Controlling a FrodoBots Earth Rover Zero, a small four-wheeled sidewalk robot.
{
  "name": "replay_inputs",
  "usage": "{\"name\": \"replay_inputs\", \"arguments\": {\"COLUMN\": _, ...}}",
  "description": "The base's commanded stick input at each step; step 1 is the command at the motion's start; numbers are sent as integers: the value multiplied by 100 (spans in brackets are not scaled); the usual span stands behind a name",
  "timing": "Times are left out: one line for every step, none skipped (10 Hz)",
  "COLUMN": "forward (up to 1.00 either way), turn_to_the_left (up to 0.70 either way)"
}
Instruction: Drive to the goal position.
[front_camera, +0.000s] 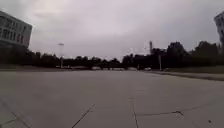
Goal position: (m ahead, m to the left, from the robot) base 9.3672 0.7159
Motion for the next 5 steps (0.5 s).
{"name": "replay_inputs", "arguments": {"forward": 70, "turn_to_the_left": -24}}
{"name": "replay_inputs", "arguments": {"forward": 70, "turn_to_the_left": 1}}
{"name": "replay_inputs", "arguments": {"forward": 70, "turn_to_the_left": 1}}
{"name": "replay_inputs", "arguments": {"forward": 70, "turn_to_the_left": 1}}
{"name": "replay_inputs", "arguments": {"forward": 70, "turn_to_the_left": 1}}
